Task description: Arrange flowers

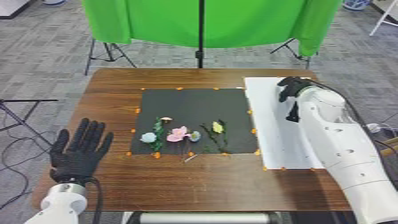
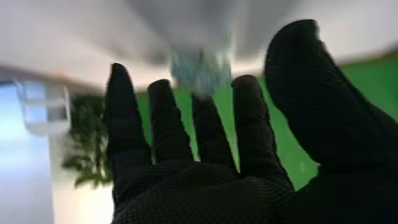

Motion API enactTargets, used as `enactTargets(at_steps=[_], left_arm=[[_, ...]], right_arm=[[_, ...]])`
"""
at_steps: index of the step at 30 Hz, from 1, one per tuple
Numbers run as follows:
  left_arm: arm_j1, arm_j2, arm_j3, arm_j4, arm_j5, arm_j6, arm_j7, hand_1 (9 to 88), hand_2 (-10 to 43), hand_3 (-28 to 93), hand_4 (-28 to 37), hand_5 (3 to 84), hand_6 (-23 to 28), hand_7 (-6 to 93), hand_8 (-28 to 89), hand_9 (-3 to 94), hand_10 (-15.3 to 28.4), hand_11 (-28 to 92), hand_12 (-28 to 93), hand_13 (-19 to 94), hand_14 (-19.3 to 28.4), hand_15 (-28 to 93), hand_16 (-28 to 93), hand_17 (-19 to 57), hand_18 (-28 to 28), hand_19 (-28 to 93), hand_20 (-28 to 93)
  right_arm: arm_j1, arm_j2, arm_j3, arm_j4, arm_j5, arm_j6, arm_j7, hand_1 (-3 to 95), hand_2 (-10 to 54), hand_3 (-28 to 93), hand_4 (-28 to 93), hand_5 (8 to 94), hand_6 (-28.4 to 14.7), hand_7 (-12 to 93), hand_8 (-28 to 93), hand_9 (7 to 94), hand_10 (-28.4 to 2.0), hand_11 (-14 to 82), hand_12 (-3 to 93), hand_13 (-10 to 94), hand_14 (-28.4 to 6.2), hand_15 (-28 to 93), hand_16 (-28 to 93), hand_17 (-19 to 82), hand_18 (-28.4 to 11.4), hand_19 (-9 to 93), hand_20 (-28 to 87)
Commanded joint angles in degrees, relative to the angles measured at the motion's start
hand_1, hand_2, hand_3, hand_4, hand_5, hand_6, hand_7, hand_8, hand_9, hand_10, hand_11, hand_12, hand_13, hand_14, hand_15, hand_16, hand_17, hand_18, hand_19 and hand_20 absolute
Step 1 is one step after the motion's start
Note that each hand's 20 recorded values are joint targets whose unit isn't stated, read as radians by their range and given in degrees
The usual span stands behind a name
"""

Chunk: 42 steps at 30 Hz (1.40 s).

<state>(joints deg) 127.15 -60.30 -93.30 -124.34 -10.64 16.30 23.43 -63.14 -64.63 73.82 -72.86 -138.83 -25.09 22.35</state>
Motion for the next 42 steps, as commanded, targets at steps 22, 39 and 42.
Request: enactTargets(at_steps=[22, 39, 42], left_arm=[[2.14, 0.31, -0.83, -0.16, 0.76, -1.21, -0.95, 26.4, 16.7, 75, -28.3, 46.3, 8.1, 13.2, -10, 39.9, 13.6, 22, 11, 34, 12.4, 31, -5, -4.8, 13.0, 37, 15], [2.46, 0.53, -0.91, 0.06, 0.10, -2.07, 0.44, 26.4, 13.5, 76, -28.3, 45.7, 8.1, 12.8, -10, 39.7, 13.5, 22, 12, 34, 12.5, 31, -4, -4.8, 13.2, 36, 15], [2.76, 0.62, -0.83, 0.07, -0.32, -2.68, 1.07, 25.6, 13.0, 76, -28.3, 45.6, 8.1, 12.8, -10, 39.7, 13.4, 22, 12, 34, 12.5, 30, -4, -4.7, 13.2, 36, 15]], right_arm=[[-20.10, 4.36, -7.81, -30.50, 13.54, 19.16, 7.12, 56.5, -5.8, 69, -28, 66.9, -0.4, 38, -7, 74.9, -11.3, 19.1, 43.8, 64, -7.7, 49, 36, 29, -19.2, 75, 38], [-22.95, 4.49, -11.01, -33.49, 14.78, 15.23, 6.78, 43.3, -6.9, 76, -28, 60.0, -1.8, 20, -14, 62.8, -15.0, 37.0, 23.0, 57, -11.4, 59, 21, 27, -19.7, 78, 34], [-23.74, 4.61, -10.77, -34.51, 15.23, 16.02, 6.82, 41.4, -8.9, 78, -28, 57.2, -2.9, 16, -13, 61.0, -15.7, 33.9, 21.0, 56, -12.2, 59, 20, 26, -20.0, 78, 34]])
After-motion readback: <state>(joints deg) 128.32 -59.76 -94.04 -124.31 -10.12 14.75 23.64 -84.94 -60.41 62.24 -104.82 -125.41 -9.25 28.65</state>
